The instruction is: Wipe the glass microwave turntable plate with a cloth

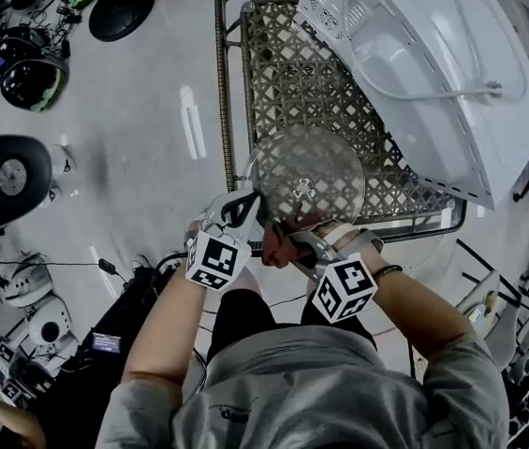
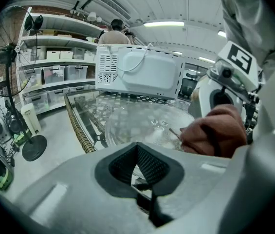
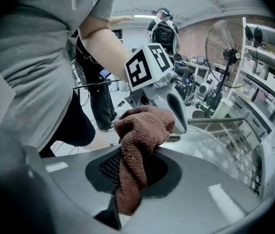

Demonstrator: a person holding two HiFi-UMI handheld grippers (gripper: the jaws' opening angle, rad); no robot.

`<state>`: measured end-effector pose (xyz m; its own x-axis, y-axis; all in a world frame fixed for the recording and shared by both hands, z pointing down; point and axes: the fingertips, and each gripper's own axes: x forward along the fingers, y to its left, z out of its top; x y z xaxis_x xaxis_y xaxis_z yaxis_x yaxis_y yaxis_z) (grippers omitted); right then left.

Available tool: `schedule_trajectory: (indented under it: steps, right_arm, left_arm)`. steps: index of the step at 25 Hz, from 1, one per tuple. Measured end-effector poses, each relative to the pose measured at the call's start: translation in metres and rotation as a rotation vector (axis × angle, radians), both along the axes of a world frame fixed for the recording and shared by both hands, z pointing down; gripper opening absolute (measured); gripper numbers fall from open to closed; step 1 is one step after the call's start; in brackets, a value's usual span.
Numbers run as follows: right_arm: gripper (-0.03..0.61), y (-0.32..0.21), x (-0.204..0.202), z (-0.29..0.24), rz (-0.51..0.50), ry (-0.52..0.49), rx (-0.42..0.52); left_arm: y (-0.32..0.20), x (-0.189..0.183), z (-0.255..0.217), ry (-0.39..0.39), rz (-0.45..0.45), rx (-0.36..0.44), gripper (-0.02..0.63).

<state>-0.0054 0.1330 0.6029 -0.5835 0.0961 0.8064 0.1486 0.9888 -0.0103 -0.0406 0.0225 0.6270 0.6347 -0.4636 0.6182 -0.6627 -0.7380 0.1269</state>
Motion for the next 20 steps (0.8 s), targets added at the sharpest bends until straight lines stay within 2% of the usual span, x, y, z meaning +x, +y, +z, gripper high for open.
schedule_trajectory:
  steps: [4,9,14,20]
  right_arm:
    - [0.069,0.012,-0.03,0.011,-0.045,-0.011,-0.002]
    - [0.069,0.011,-0.032,0.018,-0.049,0.001,0.008]
    - [0.069,0.012,-0.011,0.018,-0.032,0.023,-0.002]
    - [0.069,0.013,0.036,0.018,-0.012,0.094,-0.018]
  left_arm:
    - [0.0,-0.001,-0.001,-0.001,0.002,-0.002,-0.003]
    - [0.0,0.0,0.0,0.001,0.006,0.002,-0.003]
    - [0.0,0.001,0.0,0.005,0.009,0.002,-0.003]
    - [0.001,0.0,0.001,0.004,0.008,0.001,-0.003]
